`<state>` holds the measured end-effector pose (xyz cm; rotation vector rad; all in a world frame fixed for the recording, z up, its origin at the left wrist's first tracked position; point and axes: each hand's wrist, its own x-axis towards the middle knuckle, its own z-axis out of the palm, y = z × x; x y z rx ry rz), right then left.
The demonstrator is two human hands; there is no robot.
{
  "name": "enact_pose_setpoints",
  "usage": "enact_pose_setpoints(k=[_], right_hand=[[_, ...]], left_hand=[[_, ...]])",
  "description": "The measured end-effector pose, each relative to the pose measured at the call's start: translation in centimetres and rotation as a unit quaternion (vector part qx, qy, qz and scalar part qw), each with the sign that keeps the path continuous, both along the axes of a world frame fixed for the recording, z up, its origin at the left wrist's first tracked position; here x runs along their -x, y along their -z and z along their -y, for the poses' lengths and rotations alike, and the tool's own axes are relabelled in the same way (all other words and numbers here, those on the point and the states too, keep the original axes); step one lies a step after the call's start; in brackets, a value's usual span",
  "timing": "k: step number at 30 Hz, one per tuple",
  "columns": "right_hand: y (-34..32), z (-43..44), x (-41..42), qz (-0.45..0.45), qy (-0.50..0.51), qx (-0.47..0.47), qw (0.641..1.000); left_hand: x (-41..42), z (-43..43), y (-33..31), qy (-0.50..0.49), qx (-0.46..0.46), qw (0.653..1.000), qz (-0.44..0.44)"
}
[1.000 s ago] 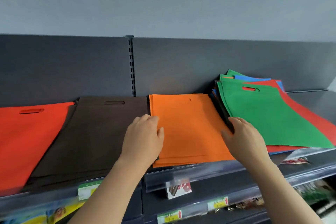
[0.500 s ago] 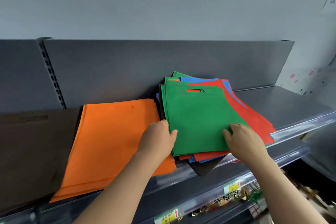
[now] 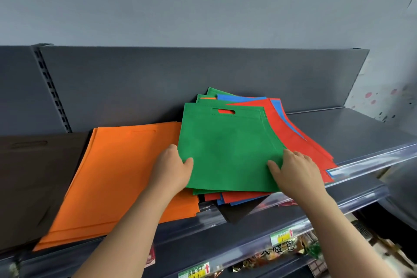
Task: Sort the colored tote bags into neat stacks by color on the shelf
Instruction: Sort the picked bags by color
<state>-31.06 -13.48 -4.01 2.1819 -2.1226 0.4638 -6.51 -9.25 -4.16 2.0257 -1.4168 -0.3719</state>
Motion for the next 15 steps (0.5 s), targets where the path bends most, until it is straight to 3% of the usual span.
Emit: enact_pose_setpoints(k=[5,11,15], right_hand=[[0.17,-0.05,-0.59,0.004,0.005,-0.017,1.000],[-0.53,0.09,-0.05,-0.019,0.038,-0.034,0.999],[-0.60,-0.12,-0.56,0.019,-0.006,-0.033,0.999]], left_hand=[[0.95,0.03,0.50,0.010,-0.030,0.999,-0.024],[0.82,0.04,0.52,-0.008,0.001,0.998,-0.058],[1.05,-0.28,0.45,0.009,0.026,0.993,-0.119]])
